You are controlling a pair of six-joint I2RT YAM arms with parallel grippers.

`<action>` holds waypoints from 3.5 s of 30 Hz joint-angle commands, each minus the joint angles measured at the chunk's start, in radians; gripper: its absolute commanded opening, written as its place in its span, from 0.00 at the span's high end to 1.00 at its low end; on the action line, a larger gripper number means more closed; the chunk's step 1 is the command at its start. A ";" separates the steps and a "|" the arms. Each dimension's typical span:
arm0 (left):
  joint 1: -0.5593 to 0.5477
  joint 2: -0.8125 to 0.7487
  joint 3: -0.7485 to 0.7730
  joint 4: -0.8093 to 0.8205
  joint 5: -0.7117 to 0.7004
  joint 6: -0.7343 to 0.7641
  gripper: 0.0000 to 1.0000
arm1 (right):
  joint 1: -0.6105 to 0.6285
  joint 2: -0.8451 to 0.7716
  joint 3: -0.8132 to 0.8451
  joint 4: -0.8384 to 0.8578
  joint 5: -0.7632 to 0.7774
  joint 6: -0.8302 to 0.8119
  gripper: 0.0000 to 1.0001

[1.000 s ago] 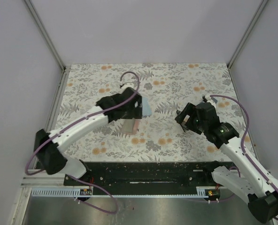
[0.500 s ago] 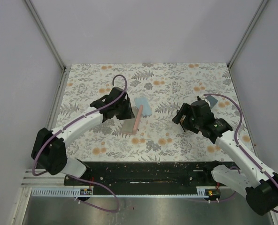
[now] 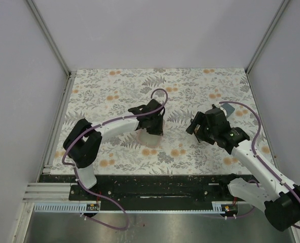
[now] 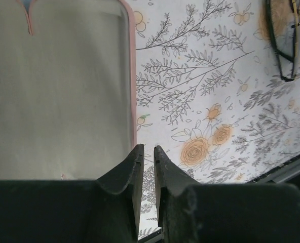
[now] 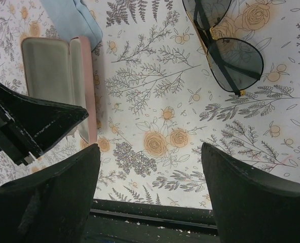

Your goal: Organize the sunglasses

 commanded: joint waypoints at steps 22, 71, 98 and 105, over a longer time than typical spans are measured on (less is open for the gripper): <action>0.047 -0.063 -0.261 0.016 -0.383 -0.034 0.85 | -0.002 0.072 0.010 0.098 -0.044 -0.004 0.12; 0.345 -0.647 -0.557 -0.043 -0.352 -0.005 1.00 | 0.332 1.451 1.247 0.052 -0.044 -0.035 0.44; 0.382 -0.405 -0.485 0.094 -0.331 0.025 1.00 | 0.256 1.097 0.647 0.192 0.080 -0.053 0.98; 0.390 -0.399 -0.439 0.062 -0.401 0.030 1.00 | 0.257 1.107 0.684 0.252 -0.021 -0.088 1.00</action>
